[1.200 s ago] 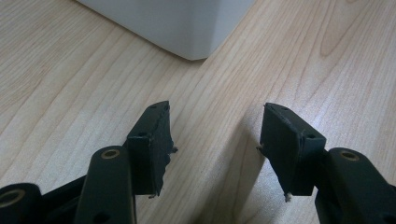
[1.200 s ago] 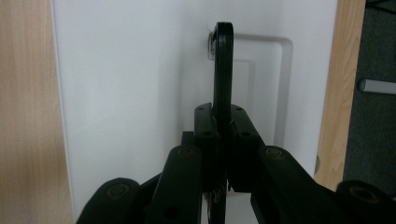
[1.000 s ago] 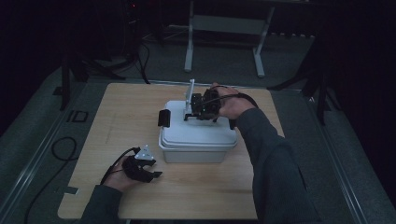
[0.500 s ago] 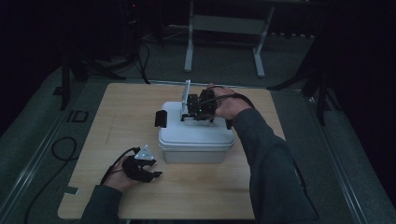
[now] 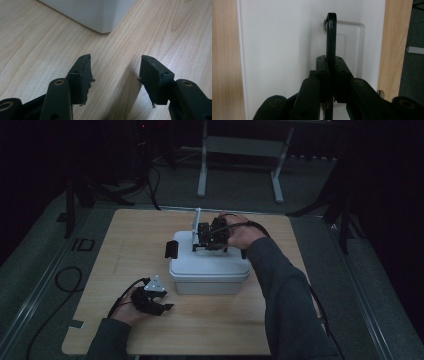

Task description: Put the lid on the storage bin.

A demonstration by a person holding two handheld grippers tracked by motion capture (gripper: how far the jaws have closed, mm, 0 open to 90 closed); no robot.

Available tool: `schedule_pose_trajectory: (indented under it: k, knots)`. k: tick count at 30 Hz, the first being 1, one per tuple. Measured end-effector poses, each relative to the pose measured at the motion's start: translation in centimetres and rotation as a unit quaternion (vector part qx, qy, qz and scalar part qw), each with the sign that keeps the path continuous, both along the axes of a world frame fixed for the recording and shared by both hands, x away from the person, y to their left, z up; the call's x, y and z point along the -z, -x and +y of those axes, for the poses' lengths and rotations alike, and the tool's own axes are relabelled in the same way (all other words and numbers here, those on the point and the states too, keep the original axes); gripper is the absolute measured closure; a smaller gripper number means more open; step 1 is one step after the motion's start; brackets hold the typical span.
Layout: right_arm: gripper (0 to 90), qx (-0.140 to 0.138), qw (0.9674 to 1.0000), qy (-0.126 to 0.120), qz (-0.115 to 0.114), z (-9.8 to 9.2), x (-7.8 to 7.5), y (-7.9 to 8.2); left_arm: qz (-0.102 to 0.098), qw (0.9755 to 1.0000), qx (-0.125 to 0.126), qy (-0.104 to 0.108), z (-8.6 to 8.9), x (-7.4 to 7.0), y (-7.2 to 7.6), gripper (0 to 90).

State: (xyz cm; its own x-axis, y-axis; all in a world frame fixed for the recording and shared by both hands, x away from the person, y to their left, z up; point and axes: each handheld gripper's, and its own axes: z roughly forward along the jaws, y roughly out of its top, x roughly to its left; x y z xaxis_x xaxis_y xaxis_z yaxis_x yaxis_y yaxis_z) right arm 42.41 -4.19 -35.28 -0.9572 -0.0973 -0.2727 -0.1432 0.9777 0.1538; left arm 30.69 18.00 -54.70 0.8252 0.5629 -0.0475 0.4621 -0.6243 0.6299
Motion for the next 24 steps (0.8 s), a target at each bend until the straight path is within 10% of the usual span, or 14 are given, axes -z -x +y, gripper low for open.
schedule_pose_trajectory:
  k: [24]
  knots:
    - [84.2,0.005,1.0000,0.001,0.002,-0.01,0.38,0.04,-0.001,1.0000,-0.001,0.000,-0.06,0.01,0.05,43.2]
